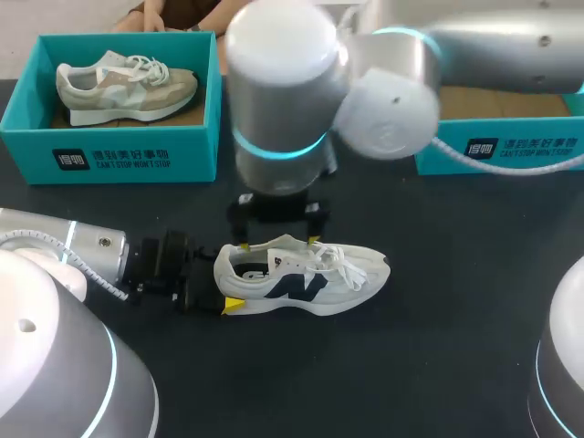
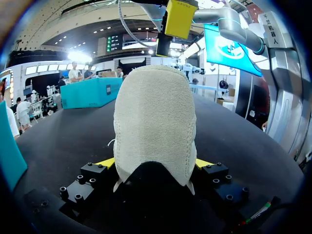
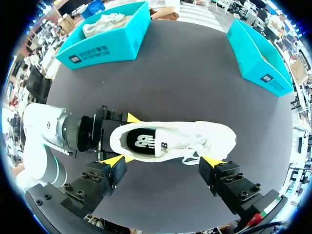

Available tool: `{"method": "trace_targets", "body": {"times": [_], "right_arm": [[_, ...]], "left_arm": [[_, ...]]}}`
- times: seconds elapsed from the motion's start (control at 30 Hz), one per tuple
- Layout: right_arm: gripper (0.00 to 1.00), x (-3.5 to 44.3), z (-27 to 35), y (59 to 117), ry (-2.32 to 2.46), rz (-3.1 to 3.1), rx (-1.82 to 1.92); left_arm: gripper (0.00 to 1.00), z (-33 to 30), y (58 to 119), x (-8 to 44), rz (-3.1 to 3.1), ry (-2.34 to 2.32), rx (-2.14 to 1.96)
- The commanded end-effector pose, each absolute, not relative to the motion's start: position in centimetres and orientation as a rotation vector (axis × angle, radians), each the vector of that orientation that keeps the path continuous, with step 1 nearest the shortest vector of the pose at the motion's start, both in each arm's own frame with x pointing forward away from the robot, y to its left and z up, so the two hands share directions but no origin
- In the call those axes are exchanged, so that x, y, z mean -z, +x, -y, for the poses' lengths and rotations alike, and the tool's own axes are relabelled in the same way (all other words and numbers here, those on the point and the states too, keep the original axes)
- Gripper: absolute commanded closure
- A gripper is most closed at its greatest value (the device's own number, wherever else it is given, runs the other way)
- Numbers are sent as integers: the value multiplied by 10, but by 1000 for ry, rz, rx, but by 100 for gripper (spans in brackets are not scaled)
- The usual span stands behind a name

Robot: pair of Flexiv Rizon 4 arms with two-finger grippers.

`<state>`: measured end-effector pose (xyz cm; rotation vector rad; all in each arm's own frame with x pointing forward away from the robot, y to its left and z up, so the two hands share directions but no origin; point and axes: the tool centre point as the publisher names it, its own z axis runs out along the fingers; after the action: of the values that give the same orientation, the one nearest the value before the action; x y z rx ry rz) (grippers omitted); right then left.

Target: Take the shoe out of the shoebox, open the shoe tongue, remove and reinsert the insole, then place the shoe into the shoebox

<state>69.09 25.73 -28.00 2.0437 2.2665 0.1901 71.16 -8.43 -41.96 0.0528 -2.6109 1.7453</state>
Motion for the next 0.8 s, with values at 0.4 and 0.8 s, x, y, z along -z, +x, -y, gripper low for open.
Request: {"method": "trace_targets", "body": {"times": [0.4,0.8], "right_arm": [[0,288,-277,690,2038,-2254,-168],[0,312,-260,704,2088,-2051,-77]], "left_arm": [[100,88,710,425,2612,53,-1741],[100,88,710,425,2612,53,-1741]]}}
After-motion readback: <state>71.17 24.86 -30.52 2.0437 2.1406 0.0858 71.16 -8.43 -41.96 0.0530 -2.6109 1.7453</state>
